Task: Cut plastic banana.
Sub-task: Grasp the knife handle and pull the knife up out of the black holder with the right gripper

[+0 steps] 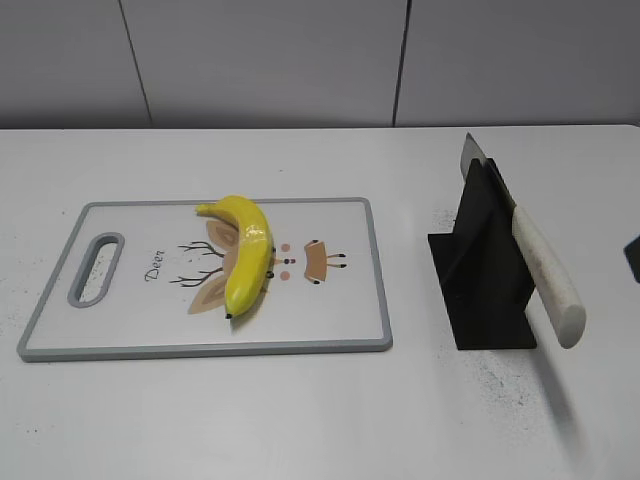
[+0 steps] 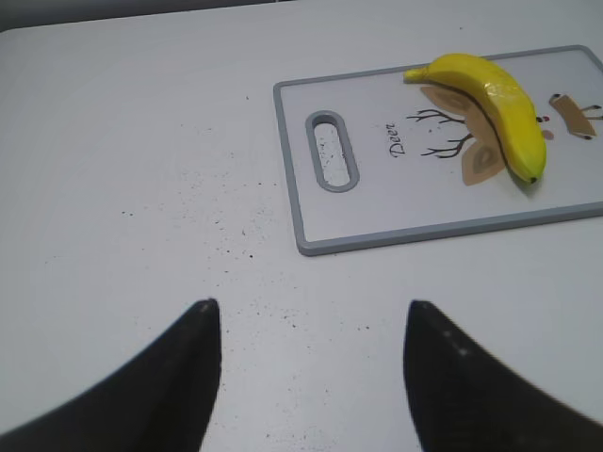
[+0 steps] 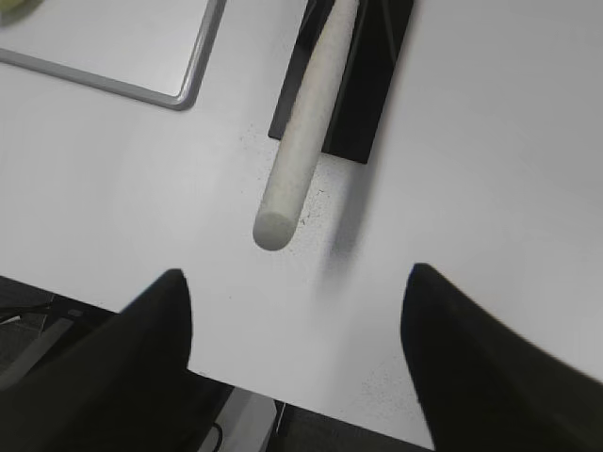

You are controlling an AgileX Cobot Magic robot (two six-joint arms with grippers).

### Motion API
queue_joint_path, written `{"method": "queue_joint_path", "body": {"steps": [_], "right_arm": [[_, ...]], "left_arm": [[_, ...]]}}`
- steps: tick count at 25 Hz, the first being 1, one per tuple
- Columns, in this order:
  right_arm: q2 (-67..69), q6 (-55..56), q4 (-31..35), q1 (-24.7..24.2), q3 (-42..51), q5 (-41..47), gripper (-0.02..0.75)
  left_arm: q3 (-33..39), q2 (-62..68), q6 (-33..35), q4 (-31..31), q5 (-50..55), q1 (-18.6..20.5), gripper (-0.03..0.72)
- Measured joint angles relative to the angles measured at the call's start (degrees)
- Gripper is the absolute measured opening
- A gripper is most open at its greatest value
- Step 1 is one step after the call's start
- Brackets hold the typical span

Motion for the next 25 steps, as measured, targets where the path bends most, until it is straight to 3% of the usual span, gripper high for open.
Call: {"method": "queue_joint_path", "body": {"steps": [10,19,25], "right_arm": [[21.44,1.92,0.65,-1.49,-4.14,-0.96,0.522],[30.54,1.98,0.65,-3.49,-4.14,-6.32,0.52],[33.55,2.69,1.49,-3.49,-4.16,-7.06,0.441]], "left_arm": [[0.0,0.0,0.0,0.0,0.0,0.0,0.574],[0.0,0.0,0.0,0.0,0.0,0.0,0.564],[0.0,0.0,0.0,0.0,0.0,0.0,0.559]]}}
